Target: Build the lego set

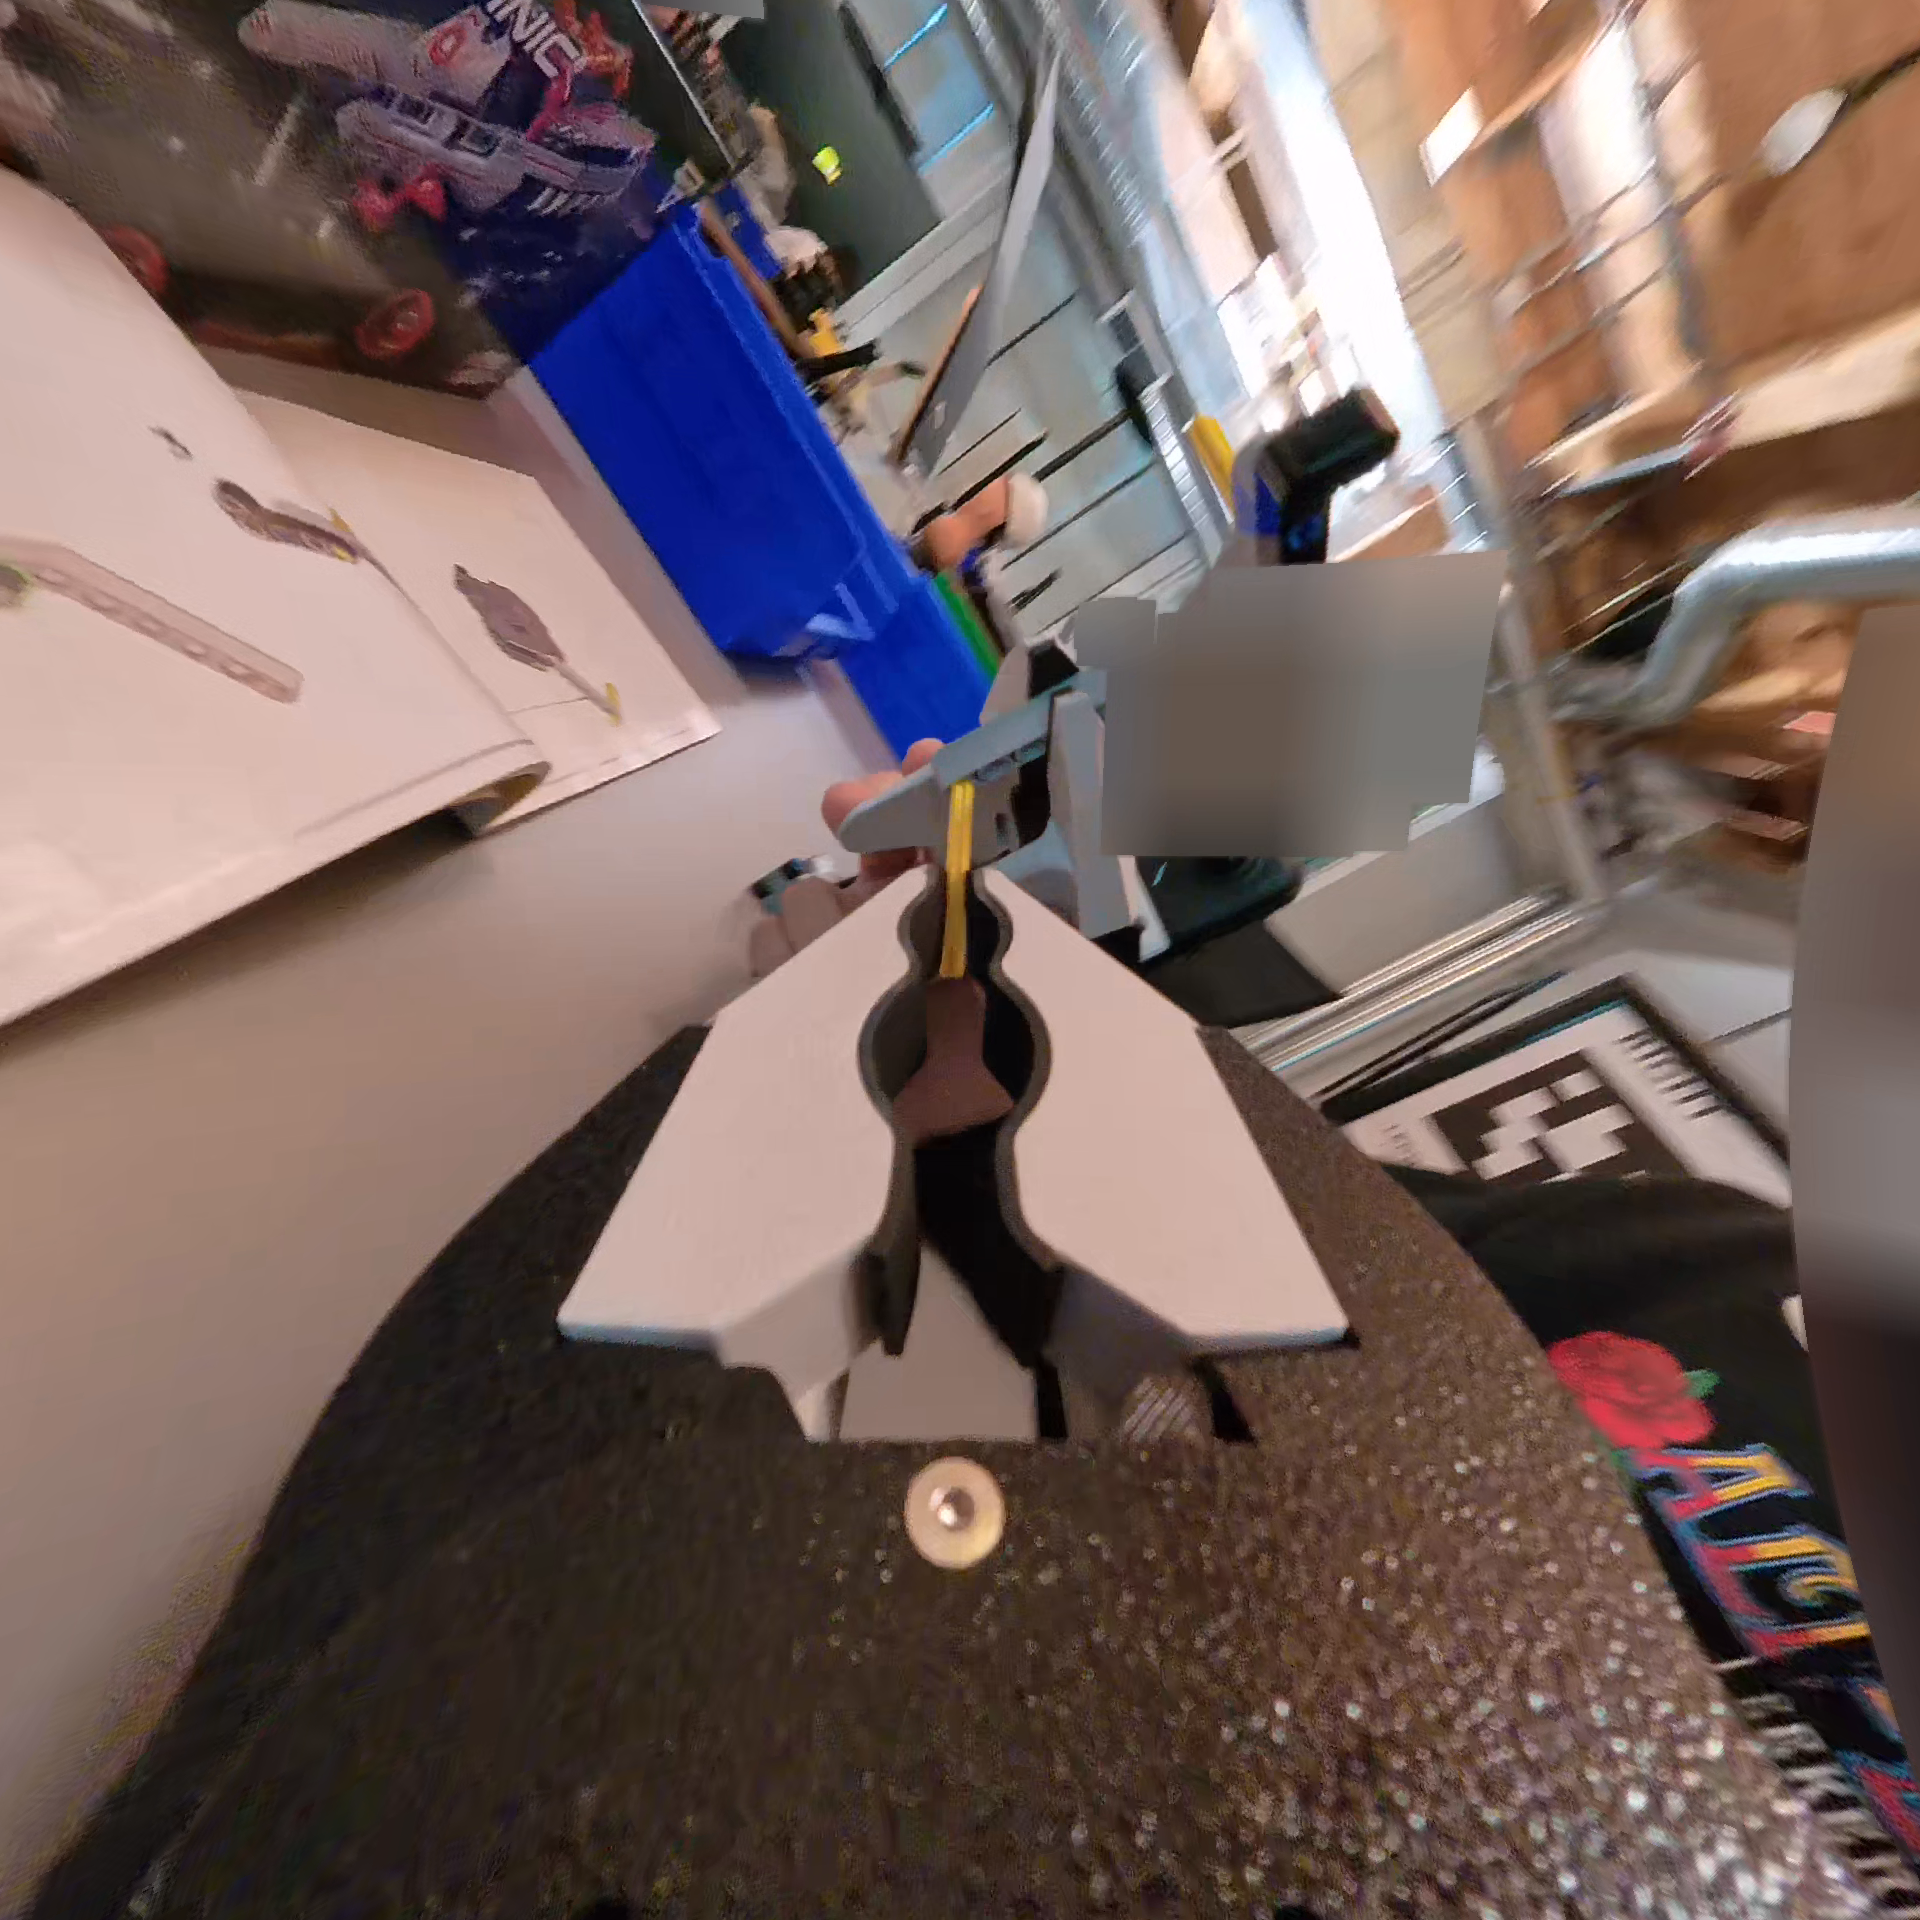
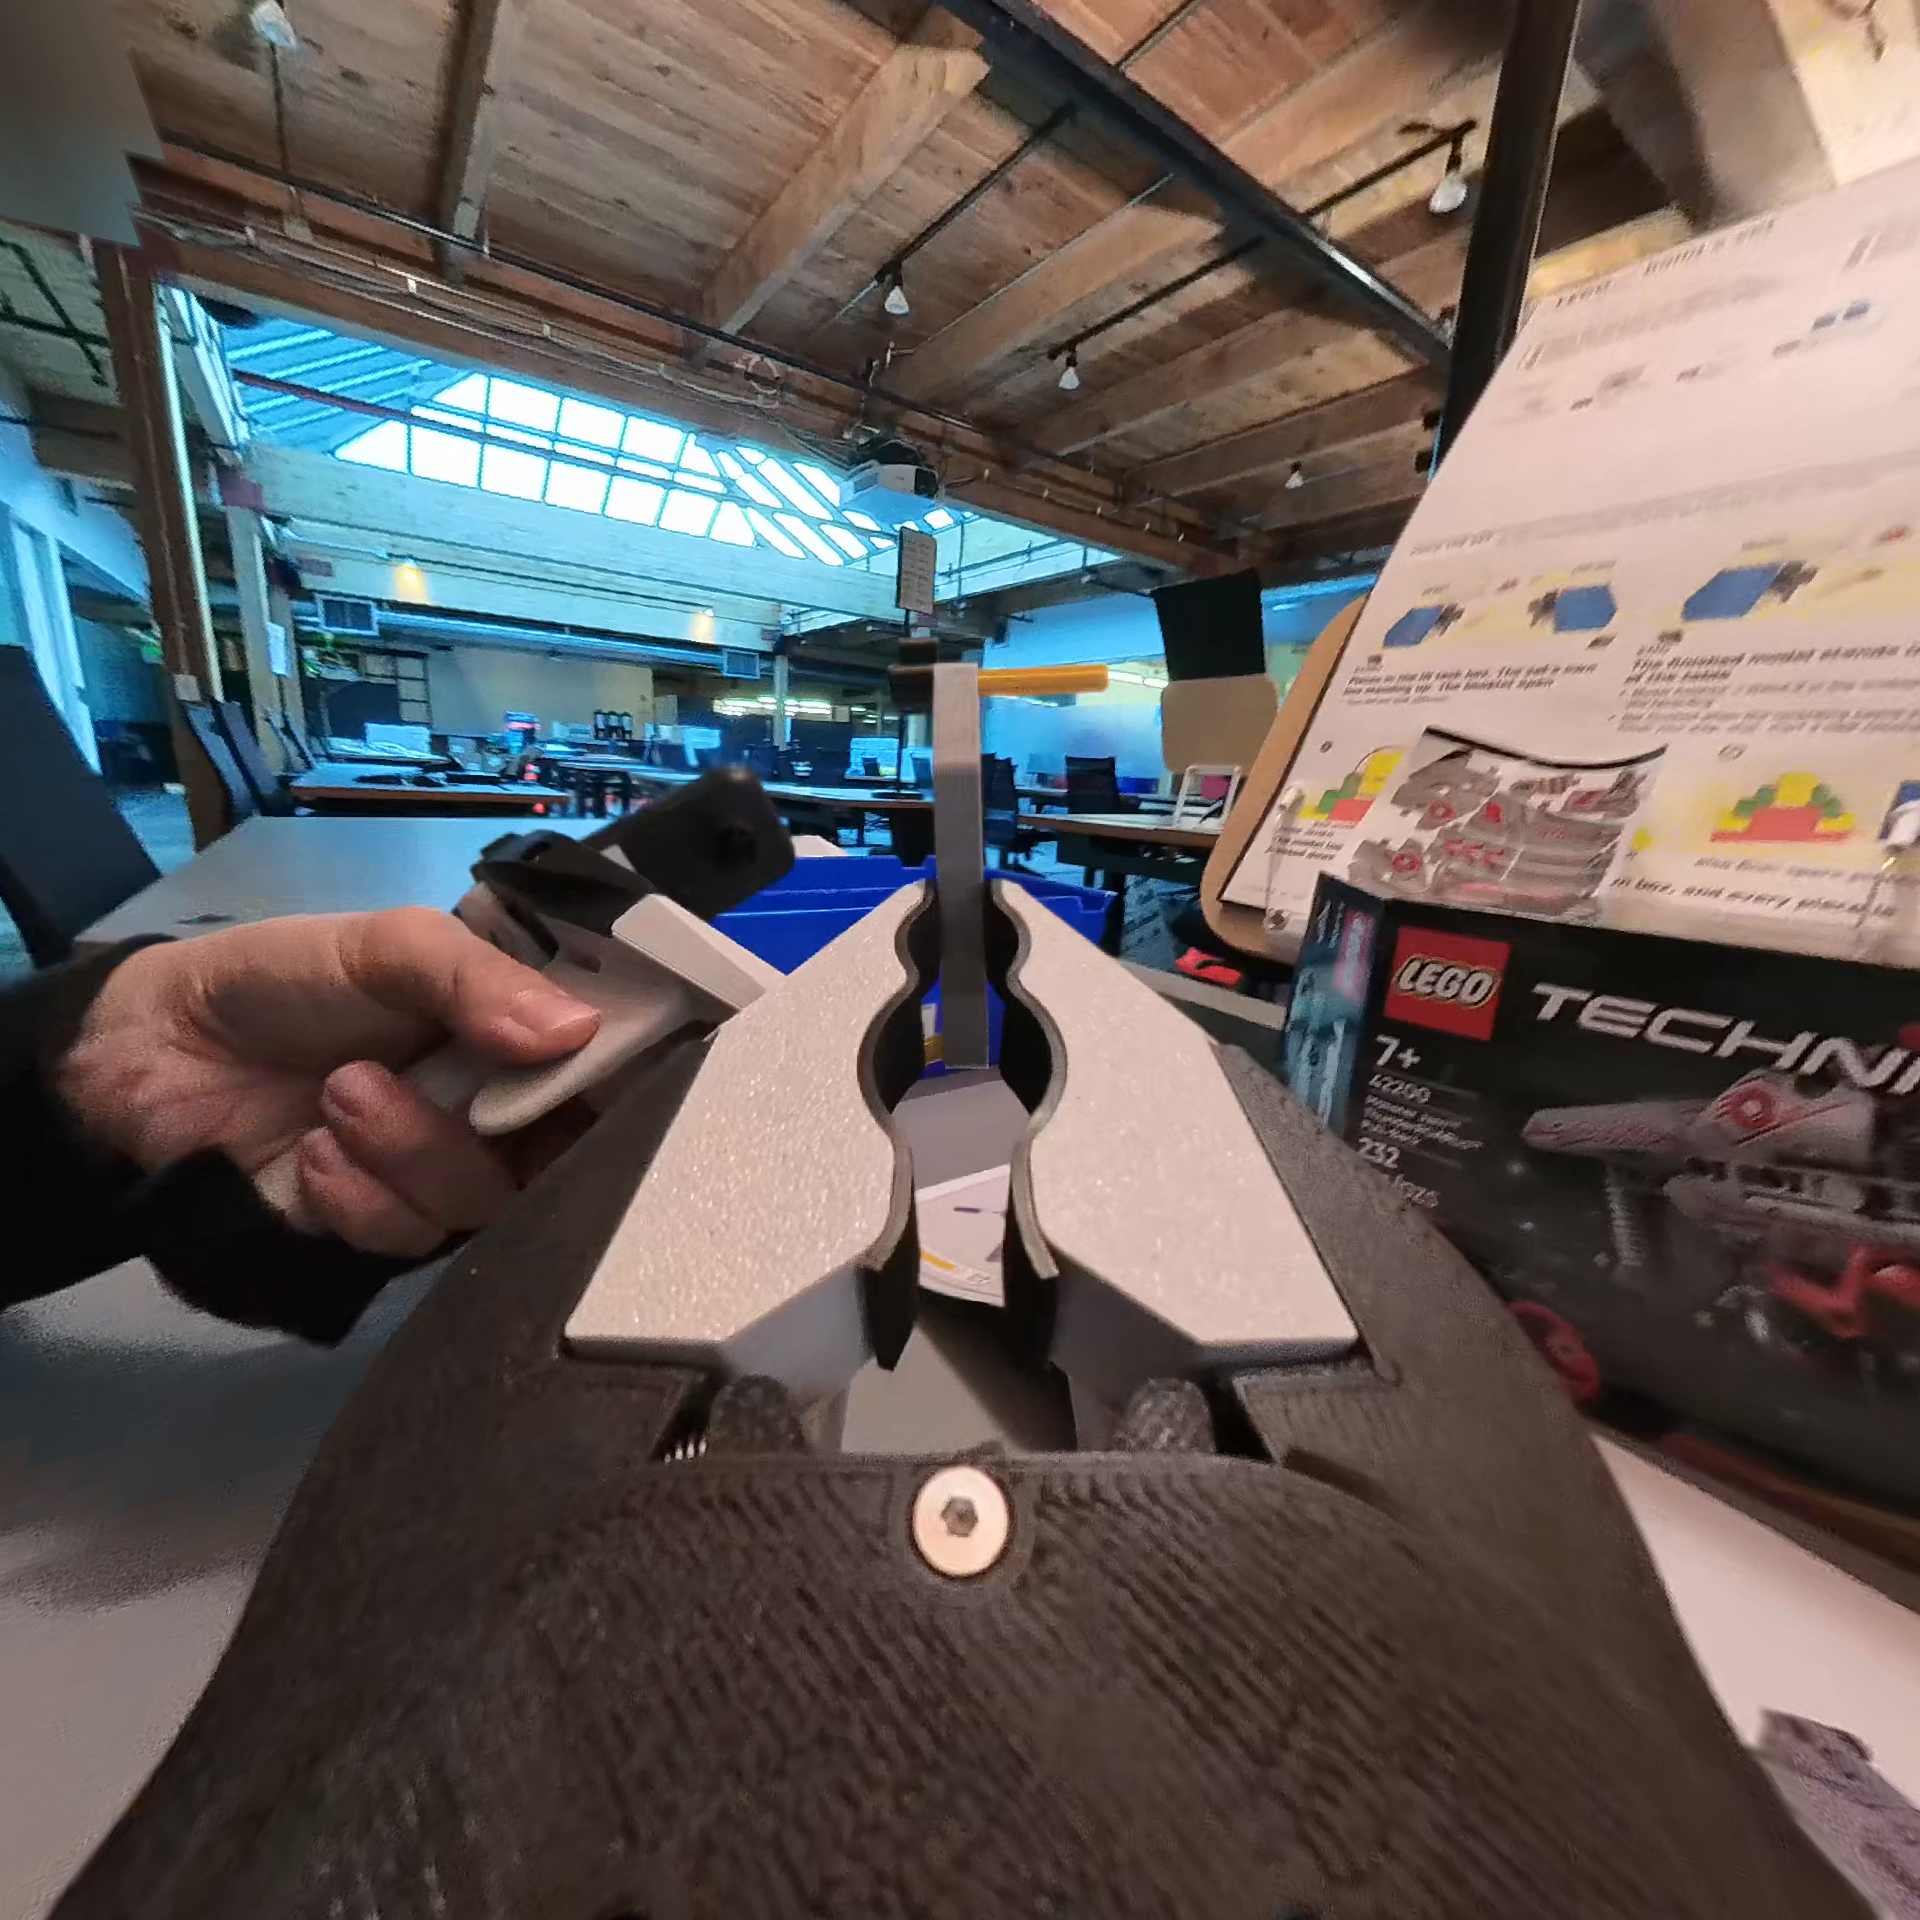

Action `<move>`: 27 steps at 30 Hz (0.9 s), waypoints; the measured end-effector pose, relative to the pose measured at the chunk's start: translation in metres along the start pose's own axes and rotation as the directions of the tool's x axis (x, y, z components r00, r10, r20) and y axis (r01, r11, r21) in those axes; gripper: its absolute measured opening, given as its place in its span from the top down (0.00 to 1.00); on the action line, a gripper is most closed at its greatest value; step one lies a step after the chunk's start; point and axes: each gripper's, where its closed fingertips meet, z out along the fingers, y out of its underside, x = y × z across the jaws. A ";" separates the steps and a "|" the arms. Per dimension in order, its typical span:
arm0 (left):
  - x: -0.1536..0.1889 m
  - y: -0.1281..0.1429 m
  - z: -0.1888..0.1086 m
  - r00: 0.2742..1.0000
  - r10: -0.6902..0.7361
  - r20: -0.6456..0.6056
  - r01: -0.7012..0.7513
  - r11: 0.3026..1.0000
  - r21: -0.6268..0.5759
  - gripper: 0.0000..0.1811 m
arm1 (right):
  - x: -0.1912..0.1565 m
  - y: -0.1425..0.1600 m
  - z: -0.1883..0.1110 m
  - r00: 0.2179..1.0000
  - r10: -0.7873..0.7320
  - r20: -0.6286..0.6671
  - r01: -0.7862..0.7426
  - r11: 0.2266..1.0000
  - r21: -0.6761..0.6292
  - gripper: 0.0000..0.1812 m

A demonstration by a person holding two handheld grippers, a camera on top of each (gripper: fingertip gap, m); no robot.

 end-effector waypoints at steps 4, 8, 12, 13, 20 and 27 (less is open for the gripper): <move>0.009 0.000 0.010 0.977 -0.157 -0.146 0.166 0.985 0.055 1.00 | 0.003 -0.008 -0.004 0.996 -0.091 -0.016 0.092 0.996 0.014 0.97; 0.007 0.001 0.017 0.965 -0.193 -0.176 0.211 0.973 0.092 1.00 | 0.008 -0.007 -0.005 0.994 -0.099 -0.034 0.099 0.995 0.004 0.97; -0.005 0.001 0.013 0.999 -0.038 -0.008 0.038 0.996 0.076 1.00 | 0.011 -0.004 -0.004 0.995 -0.093 -0.046 0.093 0.996 -0.017 0.97; -0.012 0.002 0.011 0.998 0.024 0.063 -0.027 0.999 0.047 0.99 | 0.011 -0.005 -0.004 0.993 -0.104 -0.050 0.103 0.994 -0.019 0.97; -0.021 -0.001 -0.016 0.956 0.225 0.191 -0.206 0.972 -0.116 1.00 | 0.023 0.052 -0.007 0.999 0.011 -0.031 -0.022 0.921 -0.389 0.97; -0.017 -0.017 -0.065 0.846 0.438 0.304 -0.370 0.893 -0.257 0.99 | -0.001 0.096 -0.017 0.981 0.195 -0.013 -0.156 0.743 -0.651 0.97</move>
